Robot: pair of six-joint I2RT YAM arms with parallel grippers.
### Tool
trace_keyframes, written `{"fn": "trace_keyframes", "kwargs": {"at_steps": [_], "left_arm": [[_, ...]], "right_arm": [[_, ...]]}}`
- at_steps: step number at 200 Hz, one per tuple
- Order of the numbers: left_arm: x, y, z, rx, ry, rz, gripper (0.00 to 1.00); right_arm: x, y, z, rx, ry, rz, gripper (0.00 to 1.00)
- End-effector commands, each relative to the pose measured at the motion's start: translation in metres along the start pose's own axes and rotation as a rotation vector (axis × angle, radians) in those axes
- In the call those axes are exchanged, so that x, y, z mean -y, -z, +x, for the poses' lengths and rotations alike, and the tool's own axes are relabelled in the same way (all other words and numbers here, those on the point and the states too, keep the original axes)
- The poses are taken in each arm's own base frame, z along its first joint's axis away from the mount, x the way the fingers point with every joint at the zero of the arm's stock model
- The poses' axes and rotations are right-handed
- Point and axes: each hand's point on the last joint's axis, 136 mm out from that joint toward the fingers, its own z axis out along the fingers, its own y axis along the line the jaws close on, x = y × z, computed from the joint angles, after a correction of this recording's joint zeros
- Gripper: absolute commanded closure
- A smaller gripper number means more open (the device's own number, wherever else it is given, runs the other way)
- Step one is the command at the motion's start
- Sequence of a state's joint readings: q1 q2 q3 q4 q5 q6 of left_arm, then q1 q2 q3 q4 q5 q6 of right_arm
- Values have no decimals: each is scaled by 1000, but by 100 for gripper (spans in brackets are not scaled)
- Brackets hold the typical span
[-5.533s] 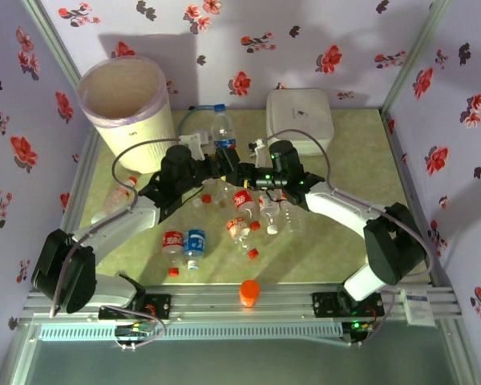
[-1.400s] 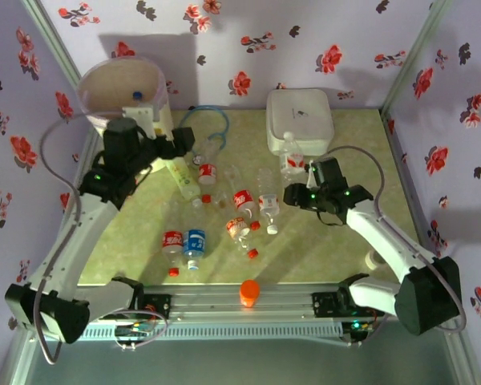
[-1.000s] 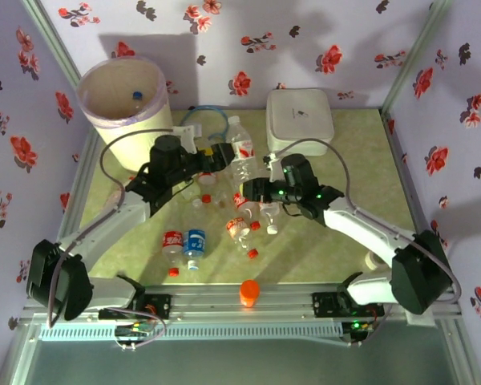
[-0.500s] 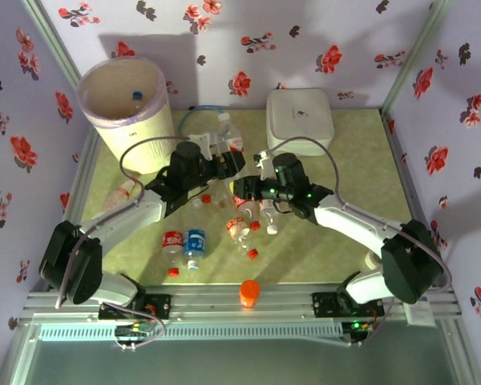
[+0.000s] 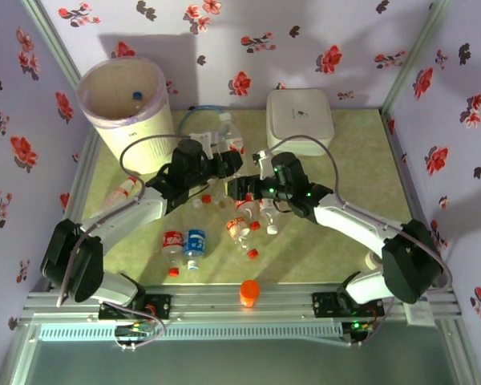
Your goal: Put the plastic bottles in the bin
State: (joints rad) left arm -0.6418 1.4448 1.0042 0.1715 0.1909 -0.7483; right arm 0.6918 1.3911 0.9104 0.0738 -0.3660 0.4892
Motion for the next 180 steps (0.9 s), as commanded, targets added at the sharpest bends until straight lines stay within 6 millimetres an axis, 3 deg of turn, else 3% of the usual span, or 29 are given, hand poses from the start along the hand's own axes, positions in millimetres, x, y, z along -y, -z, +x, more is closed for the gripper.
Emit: {"fn": "trace_keyframes", "kwargs": {"at_steps": [1,14,31,58,80,119,144,172,180], "left_arm": [[1,1,-20,21,-55,-20,49],[1,5,-32,30,-84,-35,49],[1,21,-63,66,-139,-74,50],[2,68,-131,174,-259,-169,55],[-10,105,-182,235,-311,-271,57],[-55,148,-260,308,-346,-482,67],[-96,149,-288,245,-386,-647,81],[-141,143,-306,181,-422,-813,99],[-154,142,-310,167,-417,-850,100]], "right_arm": [[3,27,-16,52,63,76,1],[13,42,-19,81,57,120,1],[32,66,-22,136,46,207,1],[61,104,-17,233,39,367,1],[76,121,-9,279,14,428,1],[87,133,2,278,-32,475,1],[90,133,11,252,-27,482,1],[91,138,17,210,-7,508,1],[93,140,19,205,0,524,1]]}}
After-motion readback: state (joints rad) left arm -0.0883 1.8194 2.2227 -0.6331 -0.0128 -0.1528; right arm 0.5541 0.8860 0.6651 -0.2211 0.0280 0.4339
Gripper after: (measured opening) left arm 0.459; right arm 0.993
